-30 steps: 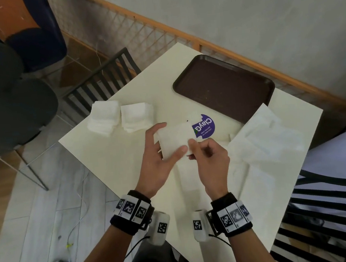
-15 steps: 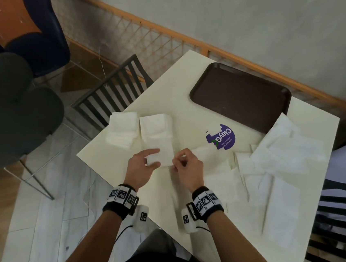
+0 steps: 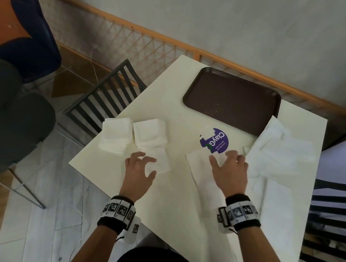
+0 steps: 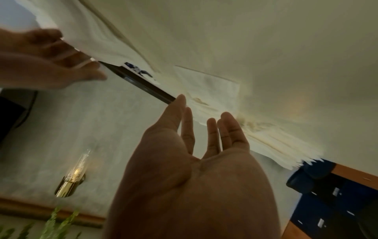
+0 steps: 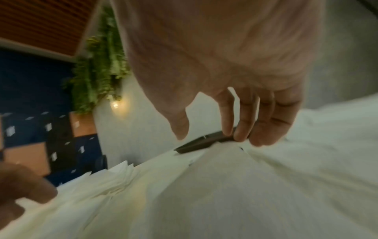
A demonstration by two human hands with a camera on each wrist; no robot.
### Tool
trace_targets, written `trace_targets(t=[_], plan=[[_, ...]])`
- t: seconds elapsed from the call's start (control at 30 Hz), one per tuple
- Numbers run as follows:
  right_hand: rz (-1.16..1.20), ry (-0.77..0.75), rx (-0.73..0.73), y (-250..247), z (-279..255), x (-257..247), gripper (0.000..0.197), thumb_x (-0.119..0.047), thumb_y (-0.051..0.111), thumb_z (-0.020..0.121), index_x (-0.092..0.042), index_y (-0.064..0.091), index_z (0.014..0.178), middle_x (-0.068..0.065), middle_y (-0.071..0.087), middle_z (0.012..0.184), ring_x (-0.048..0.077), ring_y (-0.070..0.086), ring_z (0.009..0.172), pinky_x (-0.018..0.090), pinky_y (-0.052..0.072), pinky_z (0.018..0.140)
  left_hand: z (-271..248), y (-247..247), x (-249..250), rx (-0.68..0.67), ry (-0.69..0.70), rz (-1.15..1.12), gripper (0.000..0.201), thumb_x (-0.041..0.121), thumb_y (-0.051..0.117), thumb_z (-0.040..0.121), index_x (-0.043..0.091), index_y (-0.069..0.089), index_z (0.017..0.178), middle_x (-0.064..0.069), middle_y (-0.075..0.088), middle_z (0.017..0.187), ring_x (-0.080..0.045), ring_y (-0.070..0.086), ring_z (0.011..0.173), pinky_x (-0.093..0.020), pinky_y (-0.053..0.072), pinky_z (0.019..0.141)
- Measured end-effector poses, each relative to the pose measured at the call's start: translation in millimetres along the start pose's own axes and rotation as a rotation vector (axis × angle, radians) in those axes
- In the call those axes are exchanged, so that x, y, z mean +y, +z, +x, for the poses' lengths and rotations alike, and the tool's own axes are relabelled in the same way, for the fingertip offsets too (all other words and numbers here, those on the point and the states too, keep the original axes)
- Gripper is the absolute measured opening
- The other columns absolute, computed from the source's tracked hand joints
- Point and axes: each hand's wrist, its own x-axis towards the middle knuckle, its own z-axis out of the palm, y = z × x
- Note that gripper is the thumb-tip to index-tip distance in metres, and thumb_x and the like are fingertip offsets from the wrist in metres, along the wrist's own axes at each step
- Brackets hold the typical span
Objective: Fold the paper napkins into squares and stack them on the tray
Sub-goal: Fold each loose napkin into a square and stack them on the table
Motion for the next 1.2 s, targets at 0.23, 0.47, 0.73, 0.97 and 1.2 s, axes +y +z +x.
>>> trace_targets(t=[0.23, 0.47, 0.73, 0.97, 1.2], plan=[[0.21, 0.083, -0.042, -6, 3, 25, 0.023, -0.025, 0.076, 0.102, -0.023, 0.059, 0.086, -0.004, 0.077, 0.099, 0.031, 0.07, 0.099, 0.035, 0.043, 0.079, 8, 21, 60, -0.123, 0.078, -0.236, 0.026, 0.02, 0.077, 0.096, 0.033, 0.074, 0.118, 0.011, 0.061, 0.119, -0.013, 0.061, 0.11, -0.03, 0.055, 0.095], [0.513, -0.12, -0.107, -49, -7, 14, 0.035, -0.019, 0.092, 0.09, -0.019, 0.06, 0.075, -0.007, 0.072, 0.082, 0.013, 0.071, 0.077, 0.019, 0.053, 0.071, 15, 24, 117, -0.171, -0.029, -0.516, 0.048, 0.05, 0.082, 0.09, 0.026, 0.067, 0.13, 0.011, 0.07, 0.12, -0.003, 0.068, 0.11, -0.024, 0.058, 0.096], [0.934, -0.219, -0.336, -91, -15, -23, 0.029, -0.036, 0.073, 0.106, -0.01, 0.062, 0.1, 0.044, 0.055, 0.089, 0.031, 0.053, 0.079, 0.043, 0.057, 0.07, 14, -21, 162, -0.371, -0.067, -0.956, 0.035, 0.023, 0.083, 0.095, 0.012, 0.075, 0.128, -0.005, 0.081, 0.12, -0.027, 0.077, 0.114, -0.053, 0.061, 0.102], [0.965, -0.335, -0.337, -80, -17, -36, 0.014, -0.003, 0.076, 0.101, -0.014, 0.085, 0.104, 0.002, 0.08, 0.09, 0.015, 0.065, 0.082, 0.035, 0.056, 0.077, 14, -54, 156, -0.152, 0.051, -0.886, 0.024, 0.008, 0.079, 0.096, 0.019, 0.081, 0.118, 0.001, 0.083, 0.112, -0.021, 0.079, 0.107, -0.041, 0.064, 0.093], [1.129, -0.336, -0.342, -62, -11, -46, 0.028, 0.025, 0.064, 0.093, 0.004, 0.083, 0.089, 0.028, 0.08, 0.106, 0.042, 0.076, 0.1, 0.042, 0.058, 0.088, 13, -83, 131, -0.117, 0.17, -0.8, 0.039, -0.021, 0.055, 0.098, 0.007, 0.081, 0.089, -0.007, 0.08, 0.095, -0.023, 0.076, 0.095, -0.042, 0.057, 0.089]])
